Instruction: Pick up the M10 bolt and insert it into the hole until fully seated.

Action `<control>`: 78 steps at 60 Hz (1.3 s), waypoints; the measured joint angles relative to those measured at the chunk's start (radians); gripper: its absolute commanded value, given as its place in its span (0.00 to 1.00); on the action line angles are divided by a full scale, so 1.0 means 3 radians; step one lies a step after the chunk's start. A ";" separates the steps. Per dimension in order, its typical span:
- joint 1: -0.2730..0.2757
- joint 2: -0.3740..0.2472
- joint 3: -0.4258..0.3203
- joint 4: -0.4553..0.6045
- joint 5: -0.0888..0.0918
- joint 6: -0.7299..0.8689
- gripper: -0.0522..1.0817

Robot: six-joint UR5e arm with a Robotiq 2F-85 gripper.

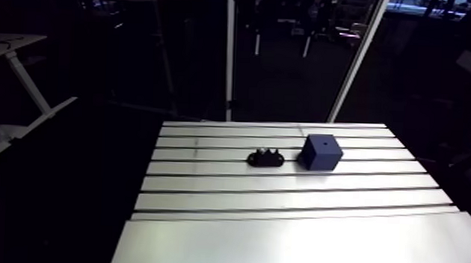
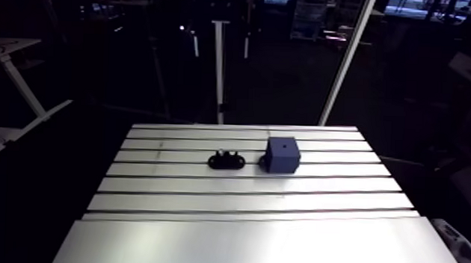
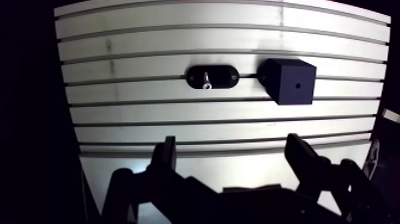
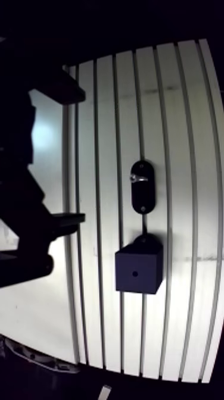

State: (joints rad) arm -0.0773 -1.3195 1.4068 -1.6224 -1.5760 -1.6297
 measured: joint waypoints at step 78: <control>0.0051 0.0117 0.0662 -0.0717 -0.0023 0.0011 0.06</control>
State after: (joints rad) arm -0.0619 -1.2845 1.6053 -1.8375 -1.5828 -1.6264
